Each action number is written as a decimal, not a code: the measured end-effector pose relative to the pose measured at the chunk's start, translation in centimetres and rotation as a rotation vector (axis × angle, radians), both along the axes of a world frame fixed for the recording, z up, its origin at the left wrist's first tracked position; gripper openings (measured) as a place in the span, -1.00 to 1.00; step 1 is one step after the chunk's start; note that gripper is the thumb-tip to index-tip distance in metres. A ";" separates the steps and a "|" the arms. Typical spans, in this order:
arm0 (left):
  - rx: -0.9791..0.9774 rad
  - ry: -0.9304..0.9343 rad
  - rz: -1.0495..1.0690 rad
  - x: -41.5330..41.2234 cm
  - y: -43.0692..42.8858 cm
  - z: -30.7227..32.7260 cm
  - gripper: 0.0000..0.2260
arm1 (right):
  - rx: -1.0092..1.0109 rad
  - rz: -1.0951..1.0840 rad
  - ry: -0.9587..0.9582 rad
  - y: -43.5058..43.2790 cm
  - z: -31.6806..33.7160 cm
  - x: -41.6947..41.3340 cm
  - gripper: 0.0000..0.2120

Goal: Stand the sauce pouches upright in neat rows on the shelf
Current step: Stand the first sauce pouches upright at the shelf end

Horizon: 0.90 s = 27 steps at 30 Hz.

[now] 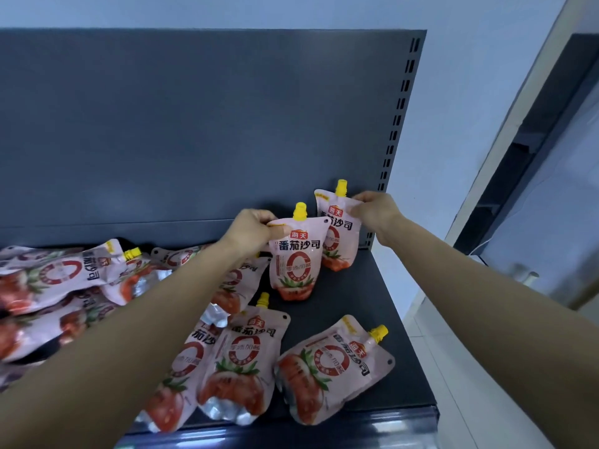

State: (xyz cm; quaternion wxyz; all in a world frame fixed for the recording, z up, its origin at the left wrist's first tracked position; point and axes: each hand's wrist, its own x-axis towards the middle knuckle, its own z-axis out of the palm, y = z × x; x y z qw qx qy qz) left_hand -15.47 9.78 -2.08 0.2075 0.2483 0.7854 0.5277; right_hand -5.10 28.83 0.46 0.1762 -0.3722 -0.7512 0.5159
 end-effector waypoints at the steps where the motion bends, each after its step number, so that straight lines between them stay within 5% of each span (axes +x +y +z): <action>1: -0.003 0.006 -0.018 0.1 -0.1 0.1 -0.84 | 0.005 0.009 -0.005 0.0 -0.1 -0.1 -0.82; 7: -0.109 -0.023 -0.091 1.0 -0.8 0.5 -0.93 | 0.029 0.016 -0.022 0.3 -0.4 0.1 -0.81; 15: 0.005 -0.105 -0.094 3.0 1.7 0.4 -0.90 | 0.069 0.054 -0.028 0.6 -0.2 0.9 -0.78; 27: -0.035 0.062 -0.023 4.6 5.6 0.2 -0.90 | 0.207 0.023 0.102 2.1 0.6 4.4 -0.80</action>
